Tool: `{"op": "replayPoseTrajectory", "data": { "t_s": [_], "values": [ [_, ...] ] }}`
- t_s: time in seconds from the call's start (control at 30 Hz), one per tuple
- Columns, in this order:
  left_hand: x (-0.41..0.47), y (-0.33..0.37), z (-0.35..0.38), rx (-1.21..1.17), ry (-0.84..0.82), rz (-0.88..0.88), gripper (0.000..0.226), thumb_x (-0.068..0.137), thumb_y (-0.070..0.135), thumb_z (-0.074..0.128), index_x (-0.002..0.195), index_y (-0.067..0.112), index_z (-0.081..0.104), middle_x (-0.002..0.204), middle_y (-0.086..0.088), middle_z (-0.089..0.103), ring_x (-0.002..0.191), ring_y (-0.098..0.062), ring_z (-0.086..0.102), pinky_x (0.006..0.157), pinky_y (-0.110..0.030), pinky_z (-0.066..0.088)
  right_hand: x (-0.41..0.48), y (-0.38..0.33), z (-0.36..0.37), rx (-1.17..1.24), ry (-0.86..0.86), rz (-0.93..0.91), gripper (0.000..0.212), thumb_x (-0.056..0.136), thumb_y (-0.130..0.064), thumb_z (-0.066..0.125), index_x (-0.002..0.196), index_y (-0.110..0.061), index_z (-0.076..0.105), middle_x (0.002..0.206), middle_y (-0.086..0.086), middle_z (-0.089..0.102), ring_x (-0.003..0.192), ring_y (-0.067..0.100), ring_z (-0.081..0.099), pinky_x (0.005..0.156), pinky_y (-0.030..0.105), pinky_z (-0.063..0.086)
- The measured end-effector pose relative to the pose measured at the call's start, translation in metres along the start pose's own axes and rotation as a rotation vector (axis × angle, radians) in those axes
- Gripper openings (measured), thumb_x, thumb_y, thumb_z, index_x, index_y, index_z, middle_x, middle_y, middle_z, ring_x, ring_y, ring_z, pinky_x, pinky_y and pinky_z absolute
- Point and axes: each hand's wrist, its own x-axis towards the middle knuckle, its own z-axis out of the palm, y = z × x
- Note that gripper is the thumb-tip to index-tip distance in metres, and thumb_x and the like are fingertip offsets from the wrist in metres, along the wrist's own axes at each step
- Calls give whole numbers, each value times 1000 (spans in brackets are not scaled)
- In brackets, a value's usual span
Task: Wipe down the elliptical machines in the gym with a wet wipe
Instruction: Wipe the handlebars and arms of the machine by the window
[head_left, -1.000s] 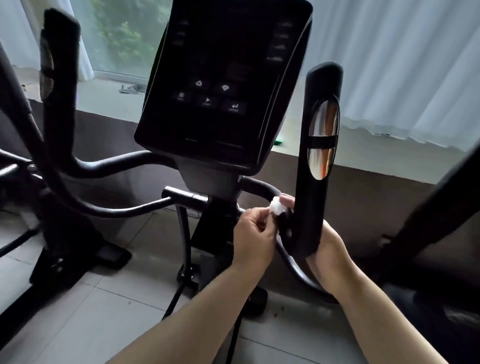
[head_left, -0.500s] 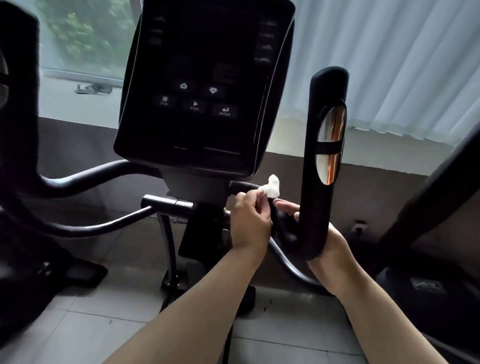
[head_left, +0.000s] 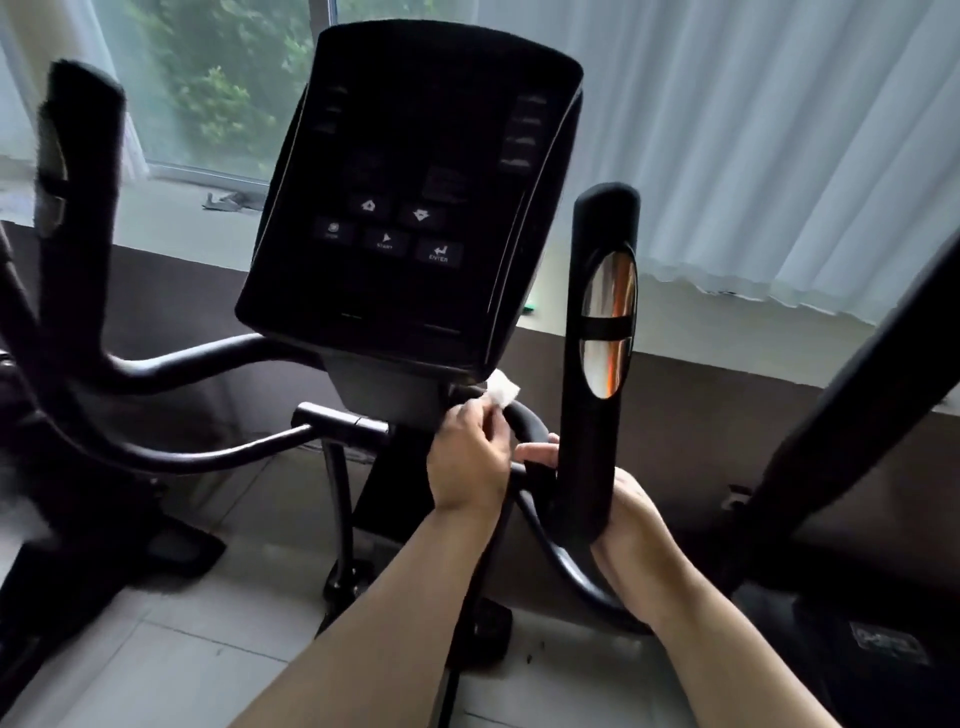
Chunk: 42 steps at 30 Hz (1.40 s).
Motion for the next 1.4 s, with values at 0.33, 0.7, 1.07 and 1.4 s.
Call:
{"op": "replayPoseTrajectory", "data": {
  "t_s": [0.33,0.7,1.07,1.4],
  "values": [
    [-17,-18,1,-138,-74,36,20,99,16,64,116,13,73,105,-1,72,95,-15,69,89,-26,54,6,21,-6,75,85,-42,38,83,-26,67,116,-6,70,103,13,69,99,32,57,88,44,44],
    [-65,1,-25,-426,-196,-179,17,96,24,67,109,21,77,82,7,76,74,-12,72,78,-47,62,-11,23,-2,24,130,-96,24,103,-3,39,98,-4,62,73,-3,70,65,6,62,59,18,52],
    [-122,69,-83,-727,-149,-455,10,96,16,69,91,7,69,58,-6,66,46,-15,59,46,-27,50,-39,17,9,85,131,-159,32,109,-16,28,118,0,54,77,8,68,63,14,62,59,26,53],
    [-111,116,-94,-1030,2,-579,12,95,3,64,104,-5,64,66,-13,67,50,-16,58,46,-25,49,-50,-17,24,182,29,-250,48,102,-37,42,134,-2,52,66,5,56,51,11,48,43,21,39]
  ]
}}
